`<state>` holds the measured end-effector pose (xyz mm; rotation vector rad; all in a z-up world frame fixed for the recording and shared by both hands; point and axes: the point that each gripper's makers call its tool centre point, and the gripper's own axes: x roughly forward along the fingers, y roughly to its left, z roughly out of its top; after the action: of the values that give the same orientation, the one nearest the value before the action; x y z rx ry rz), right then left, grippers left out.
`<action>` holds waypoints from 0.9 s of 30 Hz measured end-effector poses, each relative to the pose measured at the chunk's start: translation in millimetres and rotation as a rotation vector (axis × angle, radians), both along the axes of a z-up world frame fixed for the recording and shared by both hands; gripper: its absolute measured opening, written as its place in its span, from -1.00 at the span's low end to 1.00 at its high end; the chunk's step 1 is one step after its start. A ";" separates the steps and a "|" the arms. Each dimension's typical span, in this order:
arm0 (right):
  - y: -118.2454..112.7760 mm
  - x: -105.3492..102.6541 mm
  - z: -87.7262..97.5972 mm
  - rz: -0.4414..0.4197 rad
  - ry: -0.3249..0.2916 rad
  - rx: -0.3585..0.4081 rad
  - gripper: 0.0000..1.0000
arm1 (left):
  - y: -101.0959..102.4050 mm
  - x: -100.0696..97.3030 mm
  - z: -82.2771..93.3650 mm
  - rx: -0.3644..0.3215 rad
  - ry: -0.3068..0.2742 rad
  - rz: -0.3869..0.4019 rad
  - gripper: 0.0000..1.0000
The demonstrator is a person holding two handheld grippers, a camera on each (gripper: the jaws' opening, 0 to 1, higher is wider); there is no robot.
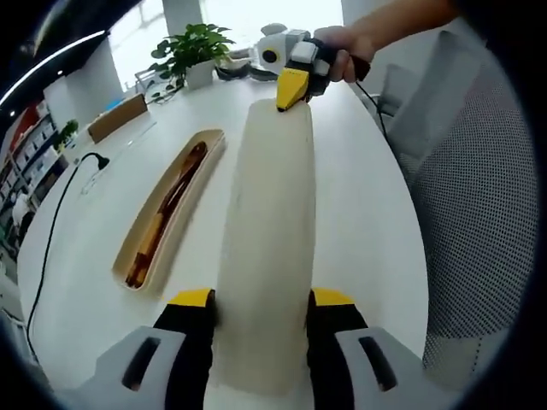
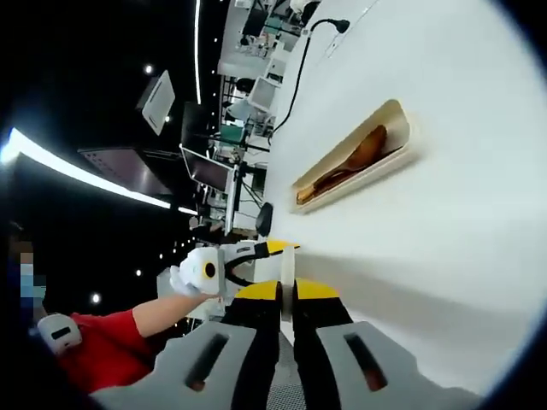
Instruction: Arrange the utensils inside the cutlery case until each visible utensil rests in its matching compartment.
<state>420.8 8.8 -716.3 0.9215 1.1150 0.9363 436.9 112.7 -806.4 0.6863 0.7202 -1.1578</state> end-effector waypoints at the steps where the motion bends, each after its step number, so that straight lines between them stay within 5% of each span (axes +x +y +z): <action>1: 1.3 0.1 4.7 0.007 -0.010 -0.001 -0.99 | 1.1 0.9 2.8 -0.002 -0.009 -0.002 -0.15; 8: -0.7 27.4 18.6 -0.022 -0.055 -0.048 -0.94 | 10.5 30.6 35.5 -0.002 -0.049 0.016 -0.16; 12: -7.4 35.4 14.5 -0.022 -0.050 -0.163 -0.87 | 9.4 49.6 54.9 0.013 -0.084 -0.027 -0.17; 18: -29.9 87.4 13.4 -0.080 -0.076 -0.293 -0.82 | 0.1 75.3 66.1 0.030 -0.053 -0.015 -0.18; 21: -34.6 105.8 22.3 -0.081 -0.069 -0.306 -0.83 | -4.8 83.8 74.0 0.059 -0.010 -0.025 -0.19; 25: -44.7 127.7 29.3 -0.100 -0.042 -0.311 -0.83 | -11.9 100.2 86.8 0.077 -0.030 -0.040 -0.20; 27: -51.8 139.4 28.6 -0.117 -0.037 -0.338 -0.82 | -17.9 103.8 90.0 0.065 0.014 -0.018 -0.20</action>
<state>560.2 -43.1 -687.6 0.6807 1.1329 0.6418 540.7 94.8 -716.4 0.7411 0.7674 -1.1609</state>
